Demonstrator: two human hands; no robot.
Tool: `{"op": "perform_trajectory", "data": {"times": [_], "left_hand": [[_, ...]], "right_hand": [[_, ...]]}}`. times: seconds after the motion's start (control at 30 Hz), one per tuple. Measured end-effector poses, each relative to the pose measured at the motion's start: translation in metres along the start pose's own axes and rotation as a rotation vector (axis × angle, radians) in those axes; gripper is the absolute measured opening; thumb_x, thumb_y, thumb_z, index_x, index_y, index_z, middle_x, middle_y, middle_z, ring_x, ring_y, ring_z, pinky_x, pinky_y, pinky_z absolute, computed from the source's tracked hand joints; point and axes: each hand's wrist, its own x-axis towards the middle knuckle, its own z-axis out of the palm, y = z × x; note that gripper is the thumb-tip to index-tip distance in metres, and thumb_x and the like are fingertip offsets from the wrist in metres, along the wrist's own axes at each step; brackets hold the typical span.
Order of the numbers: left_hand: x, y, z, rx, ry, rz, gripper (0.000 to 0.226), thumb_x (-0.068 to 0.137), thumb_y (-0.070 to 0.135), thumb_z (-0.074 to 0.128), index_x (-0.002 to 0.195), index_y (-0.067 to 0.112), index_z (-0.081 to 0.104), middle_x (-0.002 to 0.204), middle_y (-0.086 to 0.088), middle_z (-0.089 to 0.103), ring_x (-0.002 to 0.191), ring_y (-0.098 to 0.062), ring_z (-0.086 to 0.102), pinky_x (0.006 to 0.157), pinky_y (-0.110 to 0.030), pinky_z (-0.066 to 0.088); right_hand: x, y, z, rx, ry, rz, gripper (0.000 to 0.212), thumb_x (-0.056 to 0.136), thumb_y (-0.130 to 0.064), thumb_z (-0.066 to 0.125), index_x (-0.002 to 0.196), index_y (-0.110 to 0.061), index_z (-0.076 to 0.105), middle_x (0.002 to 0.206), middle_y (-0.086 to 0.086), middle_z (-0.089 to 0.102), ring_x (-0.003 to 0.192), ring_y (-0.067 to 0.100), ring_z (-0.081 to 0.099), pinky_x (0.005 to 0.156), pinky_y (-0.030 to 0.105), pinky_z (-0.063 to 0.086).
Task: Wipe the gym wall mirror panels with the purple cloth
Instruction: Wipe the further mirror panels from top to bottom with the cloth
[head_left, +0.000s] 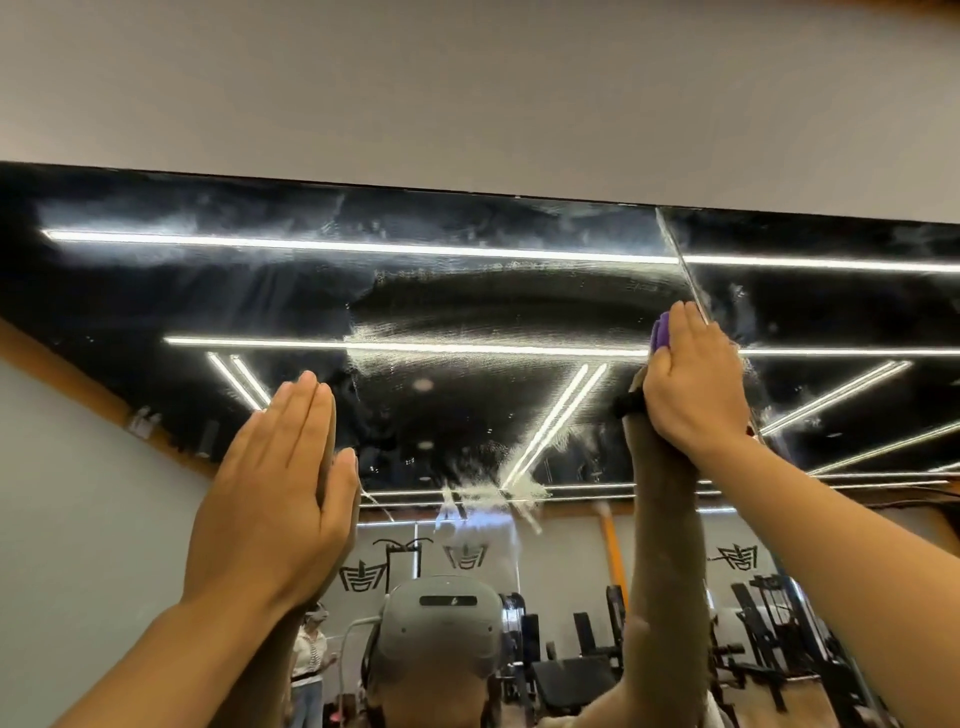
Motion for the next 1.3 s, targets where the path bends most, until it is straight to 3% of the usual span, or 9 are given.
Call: {"op": "perform_trajectory", "data": {"times": [0.1, 0.3, 0.47, 0.53, 0.7, 0.87, 0.93, 1.1, 1.3], "left_hand": [[-0.001, -0.001, 0.001, -0.009, -0.002, 0.006, 0.072, 0.096, 0.055, 0.018, 0.158, 0.018, 0.02, 0.165, 0.006, 0.016, 0.153, -0.006, 0.007, 0.123, -0.026, 0.002], [0.0, -0.003, -0.002, -0.011, -0.019, 0.016, 0.07, 0.097, 0.055, 0.016, 0.157, 0.02, 0.017, 0.165, 0.007, 0.013, 0.153, -0.003, 0.003, 0.122, -0.019, -0.005], [0.0, -0.004, -0.003, -0.011, -0.023, 0.017, 0.069, 0.097, 0.056, 0.013, 0.157, 0.023, 0.014, 0.165, 0.009, 0.011, 0.153, -0.002, 0.002, 0.12, -0.015, -0.008], [0.0, -0.004, -0.003, -0.014, -0.017, 0.016, 0.069, 0.096, 0.056, 0.013, 0.156, 0.024, 0.013, 0.165, 0.01, 0.011, 0.153, -0.001, 0.002, 0.12, -0.017, -0.006], [0.0, -0.004, -0.002, -0.006, -0.017, 0.015, 0.068, 0.097, 0.055, 0.013, 0.157, 0.024, 0.015, 0.165, 0.011, 0.01, 0.152, 0.002, -0.002, 0.118, -0.012, -0.01], [0.0, -0.001, -0.001, -0.002, -0.017, 0.007, 0.069, 0.096, 0.056, 0.011, 0.158, 0.024, 0.013, 0.166, 0.011, 0.009, 0.152, 0.002, -0.003, 0.118, -0.013, -0.012], [0.0, -0.001, -0.001, -0.007, -0.014, 0.008, 0.069, 0.096, 0.056, 0.011, 0.157, 0.024, 0.013, 0.166, 0.01, 0.01, 0.153, 0.0, -0.001, 0.118, -0.014, -0.011], [0.0, -0.001, 0.0, 0.002, -0.007, 0.01, 0.067, 0.097, 0.054, 0.012, 0.156, 0.022, 0.013, 0.165, 0.009, 0.01, 0.153, -0.003, 0.001, 0.118, -0.013, -0.013], [-0.001, 0.0, 0.0, 0.002, -0.001, 0.014, 0.066, 0.099, 0.051, 0.016, 0.157, 0.019, 0.016, 0.164, 0.006, 0.013, 0.154, -0.008, 0.007, 0.119, -0.013, -0.012]], "right_hand": [[-0.007, -0.036, 0.007, 0.018, -0.067, -0.115, 0.072, 0.093, -0.039, 0.016, 0.157, -0.009, 0.028, 0.164, 0.01, 0.027, 0.151, 0.029, 0.022, 0.125, 0.042, 0.011], [-0.044, -0.149, 0.048, 0.095, -0.163, -0.515, 0.063, 0.099, -0.031, 0.023, 0.161, -0.02, 0.021, 0.168, 0.0, 0.017, 0.155, 0.022, 0.008, 0.122, 0.03, -0.008], [-0.043, -0.146, 0.046, 0.085, -0.234, -0.627, 0.063, 0.098, -0.034, 0.022, 0.161, -0.024, 0.022, 0.168, -0.003, 0.019, 0.156, 0.019, 0.009, 0.121, 0.027, -0.009], [-0.03, -0.129, 0.04, 0.096, -0.241, -0.609, 0.063, 0.097, -0.034, 0.025, 0.16, -0.022, 0.026, 0.167, -0.001, 0.021, 0.155, 0.02, 0.013, 0.122, 0.027, -0.005], [0.01, -0.036, 0.004, 0.073, -0.168, -0.23, 0.056, 0.109, -0.022, 0.034, 0.161, -0.016, 0.016, 0.17, 0.001, 0.009, 0.156, 0.018, 0.004, 0.122, 0.028, -0.005], [0.011, 0.024, -0.016, 0.057, -0.136, -0.046, 0.066, 0.1, -0.038, 0.026, 0.159, -0.007, 0.023, 0.167, 0.012, 0.02, 0.154, 0.03, 0.015, 0.127, 0.043, 0.005], [0.011, 0.022, -0.012, 0.043, -0.099, -0.039, 0.074, 0.093, -0.042, 0.02, 0.156, -0.005, 0.028, 0.164, 0.015, 0.027, 0.151, 0.034, 0.021, 0.126, 0.047, 0.008], [0.005, 0.004, -0.004, -0.002, -0.077, -0.046, 0.076, 0.09, -0.039, 0.016, 0.161, -0.01, 0.017, 0.169, 0.007, 0.015, 0.155, 0.027, 0.009, 0.127, 0.038, 0.0], [-0.033, -0.093, 0.018, 0.078, -0.197, -0.354, 0.069, 0.095, -0.038, 0.018, 0.161, -0.019, 0.016, 0.169, -0.001, 0.011, 0.156, 0.019, 0.002, 0.121, 0.026, -0.008]]}}
